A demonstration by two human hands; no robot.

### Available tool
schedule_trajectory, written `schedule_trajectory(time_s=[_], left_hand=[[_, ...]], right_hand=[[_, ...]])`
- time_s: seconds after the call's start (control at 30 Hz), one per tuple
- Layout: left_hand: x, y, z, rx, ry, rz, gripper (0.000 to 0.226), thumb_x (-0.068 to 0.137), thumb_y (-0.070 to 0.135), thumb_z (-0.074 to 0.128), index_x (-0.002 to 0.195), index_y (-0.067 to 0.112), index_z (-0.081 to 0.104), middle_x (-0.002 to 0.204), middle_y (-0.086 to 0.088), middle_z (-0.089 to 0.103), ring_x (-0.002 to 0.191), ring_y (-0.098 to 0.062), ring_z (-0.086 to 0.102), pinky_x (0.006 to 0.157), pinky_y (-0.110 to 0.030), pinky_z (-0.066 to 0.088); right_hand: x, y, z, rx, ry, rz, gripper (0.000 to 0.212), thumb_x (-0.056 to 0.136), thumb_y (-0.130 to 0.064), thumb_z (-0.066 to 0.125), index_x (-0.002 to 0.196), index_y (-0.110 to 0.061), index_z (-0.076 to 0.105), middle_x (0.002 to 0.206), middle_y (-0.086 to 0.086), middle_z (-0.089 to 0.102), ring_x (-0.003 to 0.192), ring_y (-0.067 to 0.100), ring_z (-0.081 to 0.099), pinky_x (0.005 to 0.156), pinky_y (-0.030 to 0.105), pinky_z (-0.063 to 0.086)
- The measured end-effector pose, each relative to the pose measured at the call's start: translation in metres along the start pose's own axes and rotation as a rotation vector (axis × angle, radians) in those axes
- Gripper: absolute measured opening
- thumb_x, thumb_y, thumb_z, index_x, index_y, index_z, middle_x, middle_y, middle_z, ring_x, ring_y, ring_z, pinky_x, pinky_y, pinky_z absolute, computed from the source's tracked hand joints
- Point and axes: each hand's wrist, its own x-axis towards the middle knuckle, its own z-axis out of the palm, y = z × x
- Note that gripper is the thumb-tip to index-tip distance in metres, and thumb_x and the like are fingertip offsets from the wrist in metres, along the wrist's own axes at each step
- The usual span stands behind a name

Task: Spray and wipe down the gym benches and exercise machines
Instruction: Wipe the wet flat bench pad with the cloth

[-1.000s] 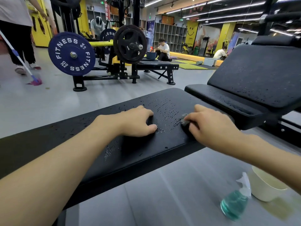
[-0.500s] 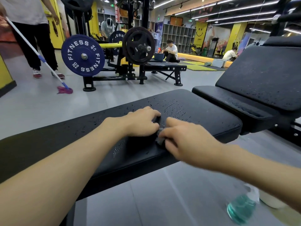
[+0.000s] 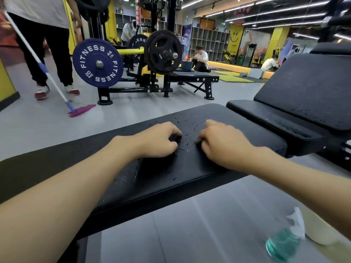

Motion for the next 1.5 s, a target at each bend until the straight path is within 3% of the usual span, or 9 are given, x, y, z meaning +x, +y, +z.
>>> schedule_trajectory(time_s=[0.27, 0.4, 0.57, 0.73, 0.9, 1.07, 1.2, 1.37, 1.5], left_hand=[[0.005, -0.013, -0.001, 0.029, 0.018, 0.007, 0.043, 0.092, 0.012, 0.053, 0.134, 0.013, 0.058, 0.146, 0.002, 0.046, 0.133, -0.017, 0.045, 0.112, -0.028, 0.034], [0.008, -0.015, -0.001, 0.029, 0.018, -0.009, 0.045, 0.092, 0.015, 0.055, 0.137, 0.012, 0.057, 0.148, 0.002, 0.046, 0.136, -0.016, 0.043, 0.114, -0.027, 0.032], [0.006, -0.016, -0.006, 0.039, 0.010, -0.051, 0.045, 0.084, 0.032, 0.051, 0.127, 0.023, 0.064, 0.129, 0.004, 0.057, 0.123, -0.021, 0.051, 0.111, -0.041, 0.036], [0.005, -0.019, -0.010, 0.045, 0.005, -0.046, 0.054, 0.078, 0.039, 0.051, 0.130, 0.027, 0.059, 0.122, 0.006, 0.060, 0.115, -0.021, 0.055, 0.105, -0.043, 0.041], [0.008, -0.029, -0.012, 0.080, -0.016, -0.052, 0.045, 0.093, 0.029, 0.056, 0.137, 0.020, 0.056, 0.143, 0.006, 0.047, 0.130, -0.018, 0.048, 0.112, -0.039, 0.036], [0.010, -0.025, -0.015, 0.113, -0.027, -0.059, 0.068, 0.073, 0.046, 0.045, 0.136, 0.021, 0.054, 0.134, 0.000, 0.056, 0.126, -0.023, 0.051, 0.108, -0.041, 0.040], [0.009, -0.029, -0.017, 0.069, -0.033, -0.077, 0.055, 0.082, 0.041, 0.051, 0.127, 0.011, 0.062, 0.134, -0.005, 0.060, 0.126, -0.026, 0.053, 0.107, -0.039, 0.043], [0.011, -0.028, -0.019, 0.094, -0.025, -0.084, 0.063, 0.073, 0.047, 0.044, 0.125, 0.019, 0.065, 0.129, 0.001, 0.059, 0.122, -0.023, 0.053, 0.107, -0.041, 0.041], [0.009, -0.032, -0.021, 0.079, -0.050, -0.098, 0.072, 0.070, 0.049, 0.041, 0.138, 0.028, 0.056, 0.131, 0.008, 0.060, 0.124, -0.017, 0.053, 0.110, -0.041, 0.040]], right_hand=[[0.023, 0.012, 0.001, 0.027, 0.022, 0.094, 0.025, 0.095, -0.022, 0.045, 0.105, -0.022, 0.068, 0.097, -0.001, 0.040, 0.102, 0.038, 0.055, 0.077, 0.039, 0.045], [0.010, -0.027, 0.009, 0.116, -0.030, -0.195, 0.027, 0.097, -0.026, 0.042, 0.109, -0.028, 0.066, 0.093, -0.004, 0.037, 0.093, 0.029, 0.052, 0.069, 0.036, 0.036], [0.042, 0.009, 0.007, 0.034, 0.010, 0.092, 0.030, 0.097, -0.025, 0.045, 0.115, -0.027, 0.069, 0.101, -0.001, 0.044, 0.105, 0.035, 0.056, 0.078, 0.039, 0.046], [0.025, -0.020, 0.012, 0.102, -0.045, -0.193, 0.028, 0.097, -0.027, 0.043, 0.114, -0.034, 0.065, 0.090, -0.007, 0.034, 0.094, 0.025, 0.051, 0.070, 0.035, 0.035], [0.058, 0.018, 0.009, 0.014, 0.004, 0.107, 0.031, 0.096, -0.024, 0.045, 0.116, -0.026, 0.069, 0.107, 0.002, 0.049, 0.107, 0.036, 0.057, 0.087, 0.044, 0.050], [0.048, -0.018, 0.018, 0.100, -0.050, -0.170, 0.028, 0.097, -0.027, 0.043, 0.113, -0.030, 0.066, 0.093, -0.005, 0.038, 0.098, 0.029, 0.055, 0.077, 0.039, 0.046], [0.074, 0.016, 0.013, 0.057, -0.005, 0.118, 0.031, 0.097, -0.023, 0.045, 0.117, -0.029, 0.068, 0.102, -0.002, 0.043, 0.109, 0.034, 0.055, 0.084, 0.040, 0.047], [0.057, -0.023, 0.022, 0.118, -0.040, -0.201, 0.028, 0.097, -0.024, 0.043, 0.112, -0.032, 0.066, 0.090, -0.006, 0.034, 0.098, 0.028, 0.054, 0.073, 0.035, 0.037], [0.083, 0.021, 0.017, 0.071, -0.009, 0.063, 0.030, 0.097, -0.022, 0.046, 0.113, -0.032, 0.069, 0.101, -0.003, 0.041, 0.108, 0.032, 0.056, 0.088, 0.041, 0.049]])
